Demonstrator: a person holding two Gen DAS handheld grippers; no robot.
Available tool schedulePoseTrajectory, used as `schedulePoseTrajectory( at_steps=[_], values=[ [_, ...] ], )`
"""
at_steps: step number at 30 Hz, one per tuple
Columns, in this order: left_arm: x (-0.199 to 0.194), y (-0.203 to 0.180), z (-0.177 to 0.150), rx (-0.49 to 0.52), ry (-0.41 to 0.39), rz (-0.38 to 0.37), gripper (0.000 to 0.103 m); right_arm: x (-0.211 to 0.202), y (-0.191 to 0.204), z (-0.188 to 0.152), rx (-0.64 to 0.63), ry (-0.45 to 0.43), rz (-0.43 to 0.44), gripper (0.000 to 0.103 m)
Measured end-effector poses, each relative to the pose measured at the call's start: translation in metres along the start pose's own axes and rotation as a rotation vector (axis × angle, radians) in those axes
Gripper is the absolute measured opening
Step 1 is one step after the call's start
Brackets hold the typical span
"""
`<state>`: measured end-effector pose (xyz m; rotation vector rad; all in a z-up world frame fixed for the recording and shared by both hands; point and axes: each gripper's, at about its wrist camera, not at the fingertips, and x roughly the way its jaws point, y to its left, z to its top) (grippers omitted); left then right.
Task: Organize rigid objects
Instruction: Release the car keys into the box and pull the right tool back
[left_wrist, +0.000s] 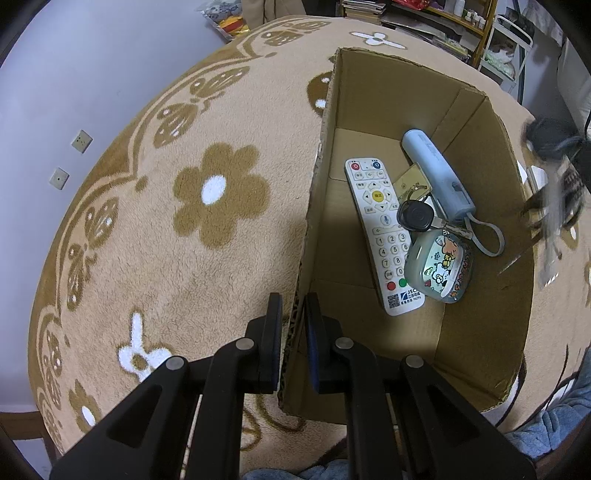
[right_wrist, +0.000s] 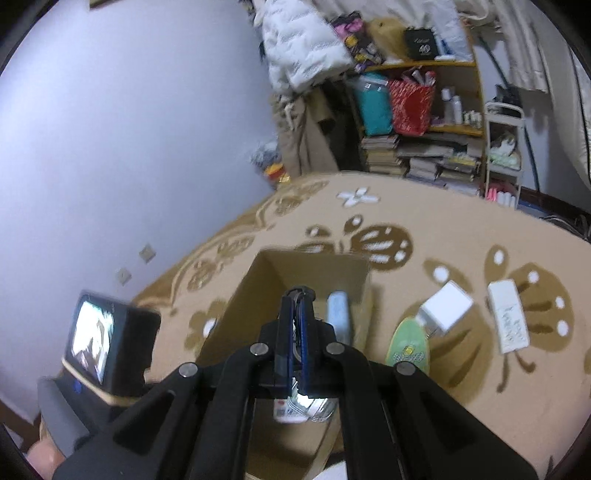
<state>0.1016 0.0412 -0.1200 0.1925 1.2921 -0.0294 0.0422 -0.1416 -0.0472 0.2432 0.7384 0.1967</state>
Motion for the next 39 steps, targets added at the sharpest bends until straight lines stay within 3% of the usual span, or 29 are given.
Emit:
schedulePoseTrajectory(
  at_steps=[11,18,23,27,29,31,33,39],
  values=[
    [0.0,-0.001,0.0,0.001,-0.001,0.002,0.012,0.028,-0.007,-0.031,-0.028,0.108,-0.043,0.005],
    [0.0,0.0,0.0,0.0,-0.001,0.002,0.012,0.025,-0.008,-0.031,-0.019,0.109,-0.05,0.005],
    [0.0,0.0,0.0,-0.001,-0.001,0.001,0.013,0.009,-0.004,-0.019,-0.039,0.054,-0.054,0.006],
    [0.0,0.001,0.0,-0.004,-0.001,-0.004,0.013,-0.001,-0.011,-0.013,-0.03,0.026,-0.095,0.023],
    [0.0,0.001,-0.001,-0.001,-0.003,0.0,0.013,-0.003,-0.018,-0.011,-0.021,0.016,-0.123,0.042],
    [0.0,0.0,-0.001,-0.001,-0.003,0.001,0.013,-0.007,-0.027,-0.01,-0.01,-0.017,-0.177,0.078],
    [0.0,0.0,-0.001,-0.002,-0.005,0.003,0.013,-0.01,-0.033,-0.01,-0.017,-0.049,-0.236,0.095],
    [0.0,0.001,-0.001,-0.003,-0.006,0.003,0.013,-0.002,-0.059,-0.015,-0.012,-0.032,-0.301,0.103]
  ],
)
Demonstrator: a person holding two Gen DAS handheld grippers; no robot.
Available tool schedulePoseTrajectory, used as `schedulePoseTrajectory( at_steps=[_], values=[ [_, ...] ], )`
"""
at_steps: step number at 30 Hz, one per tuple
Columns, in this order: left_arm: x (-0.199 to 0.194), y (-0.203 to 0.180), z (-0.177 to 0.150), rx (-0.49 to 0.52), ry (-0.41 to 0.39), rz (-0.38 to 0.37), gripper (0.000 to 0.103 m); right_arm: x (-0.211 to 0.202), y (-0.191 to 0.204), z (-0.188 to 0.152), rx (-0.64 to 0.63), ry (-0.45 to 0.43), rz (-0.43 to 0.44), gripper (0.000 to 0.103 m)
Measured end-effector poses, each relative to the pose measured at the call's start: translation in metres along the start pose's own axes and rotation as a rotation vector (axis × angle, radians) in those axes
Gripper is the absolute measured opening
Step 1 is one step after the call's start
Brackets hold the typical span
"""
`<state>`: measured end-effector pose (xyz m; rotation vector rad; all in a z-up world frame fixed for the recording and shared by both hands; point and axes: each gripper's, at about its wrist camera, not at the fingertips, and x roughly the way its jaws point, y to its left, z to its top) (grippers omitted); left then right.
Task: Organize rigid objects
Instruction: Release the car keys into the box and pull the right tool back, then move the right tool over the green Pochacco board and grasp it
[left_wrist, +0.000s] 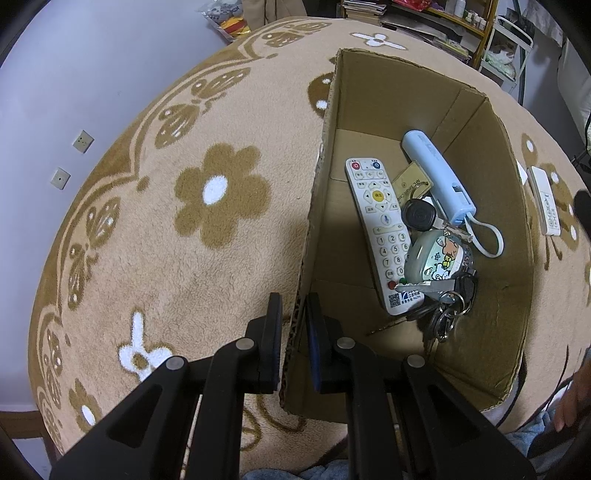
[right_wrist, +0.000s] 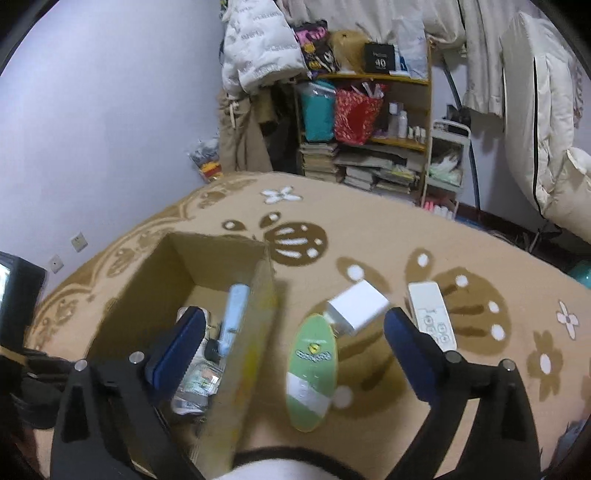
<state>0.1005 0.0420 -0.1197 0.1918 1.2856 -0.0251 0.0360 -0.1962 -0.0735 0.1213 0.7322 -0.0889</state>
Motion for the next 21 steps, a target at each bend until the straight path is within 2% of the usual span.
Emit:
schedulePoseTrajectory(
  at_steps=[9,11,14,21],
  values=[
    [0.0,0.001,0.0,-0.006,0.0,-0.005,0.013,0.042,-0.019,-0.027,0.003,0.119,-0.007,0.103],
    [-0.001,0.0,0.0,-0.005,0.0,-0.005,0.013,0.047,-0.019,-0.032,-0.018,0.13,-0.012,0.103],
    [-0.001,-0.001,0.0,-0.001,-0.001,0.0,0.013,0.053,-0.027,-0.034,0.013,0.139,0.035,0.103],
    [-0.002,0.0,0.0,-0.001,-0.001,0.0,0.013,0.063,-0.031,-0.041,0.009,0.164,0.022,0.103]
  ],
)
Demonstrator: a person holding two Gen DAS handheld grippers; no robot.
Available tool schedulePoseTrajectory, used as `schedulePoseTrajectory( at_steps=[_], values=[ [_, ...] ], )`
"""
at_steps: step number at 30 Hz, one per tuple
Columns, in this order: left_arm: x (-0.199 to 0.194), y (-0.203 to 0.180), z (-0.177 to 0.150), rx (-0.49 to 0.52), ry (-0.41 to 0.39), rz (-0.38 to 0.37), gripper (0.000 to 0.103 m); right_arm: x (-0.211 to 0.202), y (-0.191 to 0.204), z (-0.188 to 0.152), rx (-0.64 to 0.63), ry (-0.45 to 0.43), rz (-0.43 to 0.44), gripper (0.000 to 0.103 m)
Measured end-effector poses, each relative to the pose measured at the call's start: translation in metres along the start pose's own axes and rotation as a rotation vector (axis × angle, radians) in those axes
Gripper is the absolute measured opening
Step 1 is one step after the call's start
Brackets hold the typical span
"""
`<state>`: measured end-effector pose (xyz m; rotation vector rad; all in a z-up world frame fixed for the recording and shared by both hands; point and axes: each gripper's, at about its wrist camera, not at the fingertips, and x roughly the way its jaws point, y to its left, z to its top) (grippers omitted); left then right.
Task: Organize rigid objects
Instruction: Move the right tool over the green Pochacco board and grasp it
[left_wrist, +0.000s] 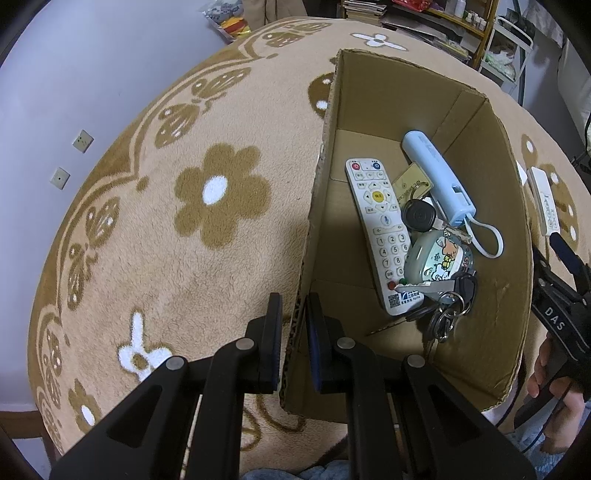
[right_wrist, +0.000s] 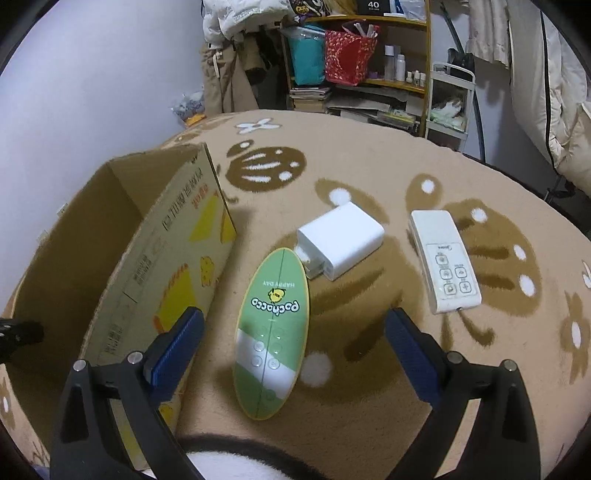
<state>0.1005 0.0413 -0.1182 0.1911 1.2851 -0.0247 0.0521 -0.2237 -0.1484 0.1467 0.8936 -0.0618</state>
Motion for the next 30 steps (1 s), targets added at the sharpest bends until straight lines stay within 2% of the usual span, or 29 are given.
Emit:
schedulePoseTrajectory(
  at_steps=[6,10,13,17,19,23,26,27,30],
  values=[
    [0.001,0.0,0.0,0.0,0.001,0.0,0.013,0.014,0.004,-0.007,-0.018,0.015,-0.003,0.103],
    [0.001,0.0,0.0,0.003,0.001,0.004,0.013,0.02,0.005,-0.009,-0.039,-0.019,-0.017,0.102],
    [0.002,0.0,0.001,0.004,0.001,0.006,0.013,0.029,0.005,-0.009,-0.046,-0.007,0.021,0.097],
    [0.002,0.0,0.0,0.007,0.001,0.009,0.013,0.039,0.003,-0.012,-0.036,0.025,0.042,0.096],
    [0.002,0.0,0.0,0.006,0.001,0.007,0.013,0.046,0.007,-0.014,-0.058,0.053,0.05,0.091],
    [0.001,-0.001,0.0,0.009,0.001,0.011,0.013,0.051,0.019,-0.018,-0.125,0.092,-0.015,0.088],
    [0.002,-0.001,0.0,0.009,0.0,0.011,0.013,0.049,0.017,-0.019,-0.101,0.089,-0.024,0.086],
    [0.002,-0.001,0.0,0.008,0.0,0.008,0.013,0.049,0.018,-0.02,-0.093,0.084,-0.026,0.084],
    [0.001,-0.001,-0.001,0.009,-0.001,0.008,0.013,0.045,0.017,-0.02,-0.078,0.074,-0.026,0.06]
  ],
)
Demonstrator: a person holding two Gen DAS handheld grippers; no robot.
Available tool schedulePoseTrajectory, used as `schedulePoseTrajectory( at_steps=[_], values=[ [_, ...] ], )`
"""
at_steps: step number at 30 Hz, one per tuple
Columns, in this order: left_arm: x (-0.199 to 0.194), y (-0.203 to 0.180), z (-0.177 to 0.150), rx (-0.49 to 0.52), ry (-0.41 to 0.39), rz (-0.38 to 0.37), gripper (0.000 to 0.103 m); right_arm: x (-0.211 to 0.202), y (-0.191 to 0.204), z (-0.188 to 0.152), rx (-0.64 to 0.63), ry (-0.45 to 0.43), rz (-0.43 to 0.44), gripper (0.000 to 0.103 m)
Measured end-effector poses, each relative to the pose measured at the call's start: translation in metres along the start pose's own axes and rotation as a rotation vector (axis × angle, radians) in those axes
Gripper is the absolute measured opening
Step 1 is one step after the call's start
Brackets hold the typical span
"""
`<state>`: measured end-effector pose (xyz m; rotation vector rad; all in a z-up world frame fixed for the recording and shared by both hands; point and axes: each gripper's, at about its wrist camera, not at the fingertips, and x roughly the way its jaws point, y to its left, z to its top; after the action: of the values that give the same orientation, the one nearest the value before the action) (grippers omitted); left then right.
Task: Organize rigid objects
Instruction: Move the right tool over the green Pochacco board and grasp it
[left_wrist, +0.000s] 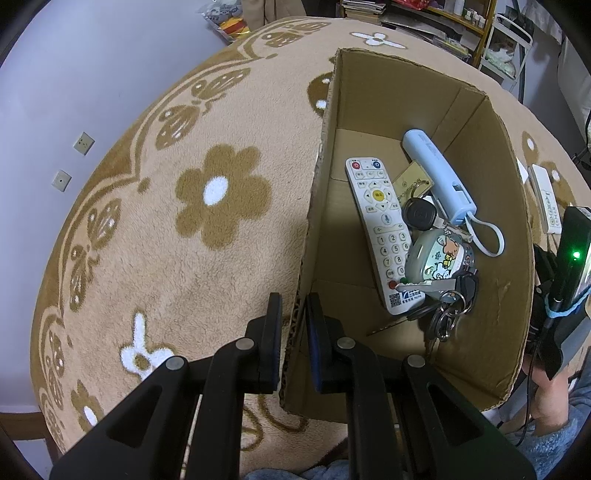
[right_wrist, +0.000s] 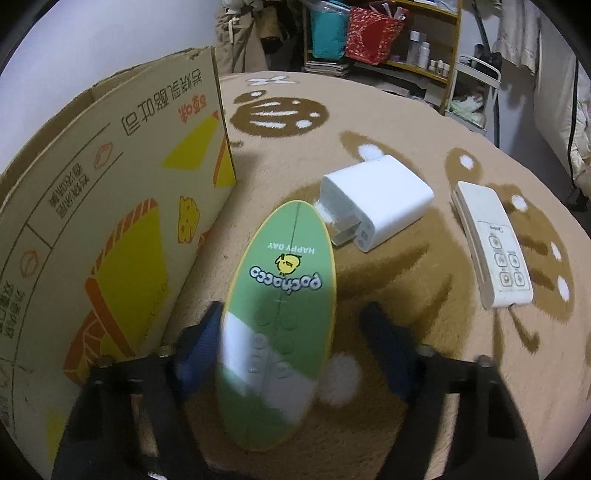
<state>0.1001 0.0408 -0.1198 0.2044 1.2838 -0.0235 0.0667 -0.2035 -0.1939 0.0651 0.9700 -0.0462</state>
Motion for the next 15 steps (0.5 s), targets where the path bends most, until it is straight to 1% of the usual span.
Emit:
schedulePoseTrajectory(
  at_steps=[8,15],
  values=[
    [0.0,0.0,0.0,0.001,0.0,0.0,0.013,-0.006,-0.006,0.003,0.044,0.03,0.009,0.059],
    [0.0,0.0,0.0,0.001,0.0,0.001,0.013,-0.015,-0.015,0.002,0.149,0.032,0.052,0.059]
  ],
)
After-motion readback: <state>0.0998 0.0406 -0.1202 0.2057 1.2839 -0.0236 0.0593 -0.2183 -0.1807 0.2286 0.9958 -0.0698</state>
